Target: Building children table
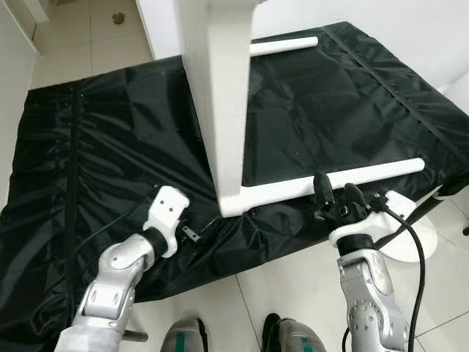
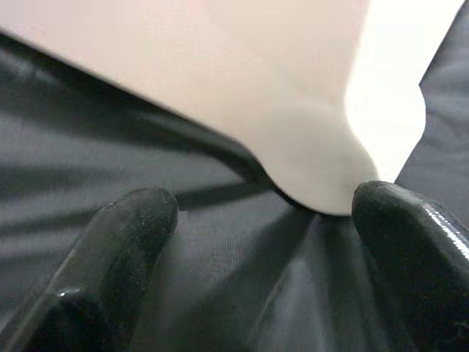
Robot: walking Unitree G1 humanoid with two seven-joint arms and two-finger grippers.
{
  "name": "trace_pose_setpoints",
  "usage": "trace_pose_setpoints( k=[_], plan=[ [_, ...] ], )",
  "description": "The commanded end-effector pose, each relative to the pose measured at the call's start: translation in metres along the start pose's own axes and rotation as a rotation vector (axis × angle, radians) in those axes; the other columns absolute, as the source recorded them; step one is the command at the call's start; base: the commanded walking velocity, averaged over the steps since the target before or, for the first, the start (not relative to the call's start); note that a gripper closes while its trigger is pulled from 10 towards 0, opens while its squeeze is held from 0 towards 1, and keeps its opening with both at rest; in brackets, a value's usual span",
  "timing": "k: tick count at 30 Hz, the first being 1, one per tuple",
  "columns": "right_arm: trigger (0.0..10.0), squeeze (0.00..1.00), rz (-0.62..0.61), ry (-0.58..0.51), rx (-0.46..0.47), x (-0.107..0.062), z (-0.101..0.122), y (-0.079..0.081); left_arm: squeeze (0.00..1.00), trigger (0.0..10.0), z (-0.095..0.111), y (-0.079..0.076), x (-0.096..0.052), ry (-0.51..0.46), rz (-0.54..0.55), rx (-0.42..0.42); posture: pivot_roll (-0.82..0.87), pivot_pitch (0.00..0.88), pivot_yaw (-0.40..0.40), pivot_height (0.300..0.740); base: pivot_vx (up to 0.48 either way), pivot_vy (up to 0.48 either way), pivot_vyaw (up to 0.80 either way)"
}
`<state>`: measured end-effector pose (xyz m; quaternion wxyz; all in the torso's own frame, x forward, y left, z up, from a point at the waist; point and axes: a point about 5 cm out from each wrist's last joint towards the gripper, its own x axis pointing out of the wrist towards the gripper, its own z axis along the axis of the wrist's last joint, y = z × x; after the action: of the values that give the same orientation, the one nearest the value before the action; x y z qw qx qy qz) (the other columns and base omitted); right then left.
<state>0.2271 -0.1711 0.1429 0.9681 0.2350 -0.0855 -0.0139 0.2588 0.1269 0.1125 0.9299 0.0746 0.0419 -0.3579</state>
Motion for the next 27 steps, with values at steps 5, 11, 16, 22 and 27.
trace_pose_setpoints(
  k=[5, 11, 16, 22, 27],
  plan=[
    [10.0, 0.0, -0.073, -0.012, 0.115, -0.006, -0.004, 0.0, 0.0, 10.0, 0.009, -0.003, 0.004, -0.024, -0.044, 0.028, -0.05, 0.074, 0.137, 0.74, 0.0, 0.0, 0.0],
    [10.0, 0.0, -0.085, -0.017, 0.155, -0.003, -0.004, -0.005, 0.0, 10.0, 0.009, -0.004, 0.005, -0.019, -0.058, 0.039, -0.05, 0.074, 0.142, 0.74, 0.0, 0.0, 0.0],
    [10.0, 0.0, -0.086, -0.007, 0.3, 0.003, -0.007, -0.009, 0.0, 10.0, 0.009, -0.009, 0.005, -0.026, -0.07, 0.04, -0.02, 0.09, 0.115, 0.74, 0.0, 0.0, 0.0],
    [10.0, 0.0, -0.065, -0.001, 0.347, 0.014, -0.008, -0.009, 0.0, 10.0, 0.009, -0.018, 0.008, -0.031, -0.088, 0.054, 0.02, 0.115, 0.08, 0.74, 0.0, 0.0, 0.0],
    [10.0, 0.0, -0.025, 0.007, 0.369, 0.027, -0.008, -0.003, 0.0, 10.0, 0.012, -0.025, 0.009, -0.048, -0.072, 0.047, 0.03, 0.141, 0.051, 0.74, 0.0, 0.0, 0.0]
  ],
)
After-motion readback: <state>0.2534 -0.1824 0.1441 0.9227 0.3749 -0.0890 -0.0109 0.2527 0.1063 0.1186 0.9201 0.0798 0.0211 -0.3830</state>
